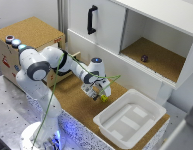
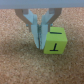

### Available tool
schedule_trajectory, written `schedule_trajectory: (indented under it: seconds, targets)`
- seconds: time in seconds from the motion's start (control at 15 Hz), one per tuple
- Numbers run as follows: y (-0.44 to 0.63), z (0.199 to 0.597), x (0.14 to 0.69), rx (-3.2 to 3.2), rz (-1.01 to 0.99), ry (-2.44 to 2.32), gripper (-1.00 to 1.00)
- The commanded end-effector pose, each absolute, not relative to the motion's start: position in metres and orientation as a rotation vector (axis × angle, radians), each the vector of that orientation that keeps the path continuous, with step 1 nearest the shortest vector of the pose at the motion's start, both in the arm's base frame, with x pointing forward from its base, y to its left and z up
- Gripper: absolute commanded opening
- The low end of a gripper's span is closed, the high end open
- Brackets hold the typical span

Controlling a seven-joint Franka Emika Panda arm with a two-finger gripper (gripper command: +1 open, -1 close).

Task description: Push right the yellow block

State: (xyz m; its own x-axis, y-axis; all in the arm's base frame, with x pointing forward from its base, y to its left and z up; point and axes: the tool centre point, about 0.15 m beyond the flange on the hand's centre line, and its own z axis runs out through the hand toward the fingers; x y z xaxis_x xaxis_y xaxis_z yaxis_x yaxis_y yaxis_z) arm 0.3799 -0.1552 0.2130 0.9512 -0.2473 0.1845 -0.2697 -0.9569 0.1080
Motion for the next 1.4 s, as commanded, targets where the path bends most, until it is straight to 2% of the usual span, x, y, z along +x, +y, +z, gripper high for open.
schedule_trajectory:
  seconds: [0.0, 0.47, 0.73, 0.8, 1.33]
  targets:
    - [-0.181, 0.207, 0.389, 2.898, 0.202, -0.421, -1.0]
    - [-0.201, 0.206, 0.382, 2.948, 0.258, -0.429, -1.0]
    - [-0.17, 0.256, 0.374, 2.915, 0.312, -0.306, -1.0]
    - [-0.165, 0.268, 0.372, 2.912, 0.317, -0.321, 1.0]
    - [-0.165, 0.268, 0.372, 2.912, 0.317, -0.321, 1.0]
